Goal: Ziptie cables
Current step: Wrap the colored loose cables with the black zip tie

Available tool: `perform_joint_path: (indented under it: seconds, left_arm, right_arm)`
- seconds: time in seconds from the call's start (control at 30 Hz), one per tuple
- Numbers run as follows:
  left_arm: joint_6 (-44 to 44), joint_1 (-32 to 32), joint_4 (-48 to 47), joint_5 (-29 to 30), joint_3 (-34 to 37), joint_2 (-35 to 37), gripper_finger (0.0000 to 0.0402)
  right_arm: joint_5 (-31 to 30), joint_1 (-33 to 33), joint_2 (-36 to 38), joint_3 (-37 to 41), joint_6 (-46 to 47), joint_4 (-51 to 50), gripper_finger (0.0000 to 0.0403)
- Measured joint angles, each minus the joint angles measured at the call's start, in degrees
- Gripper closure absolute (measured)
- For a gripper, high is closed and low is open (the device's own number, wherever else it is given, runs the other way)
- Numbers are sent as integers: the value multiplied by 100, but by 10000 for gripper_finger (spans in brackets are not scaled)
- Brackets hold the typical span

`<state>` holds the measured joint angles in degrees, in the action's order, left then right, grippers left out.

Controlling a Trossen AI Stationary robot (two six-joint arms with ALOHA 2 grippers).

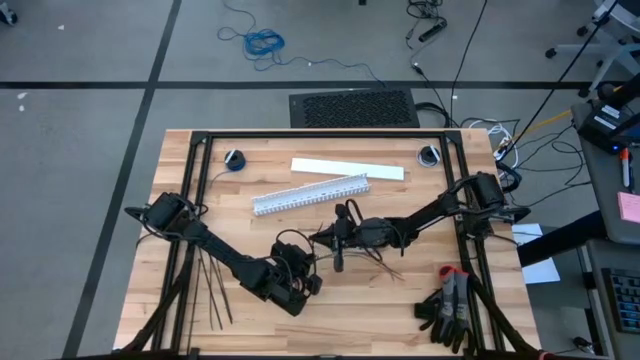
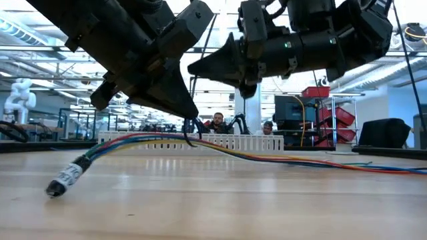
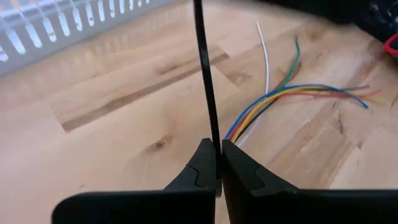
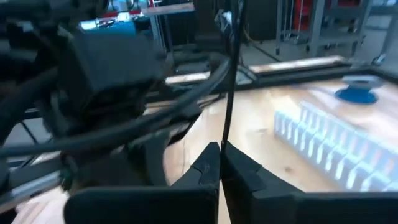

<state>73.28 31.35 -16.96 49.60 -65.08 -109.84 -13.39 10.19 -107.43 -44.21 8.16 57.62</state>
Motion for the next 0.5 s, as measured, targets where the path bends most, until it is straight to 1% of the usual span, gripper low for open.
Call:
perform_joint_path:
  seconds: [0.23, 0.33, 0.5]
  left_arm:
    - [163, 104, -139, -128, 0, 0, 393]
    - [404, 150, -353, -164, 0, 2, 393]
    - [580, 184, -496, -182, 0, -39, 393]
  right_arm:
    - [-293, -105, 217, 58, -297, -106, 403]
    - [-326, -162, 293, 196, -303, -54, 403]
    - [-580, -277, 541, 545, -327, 142, 403]
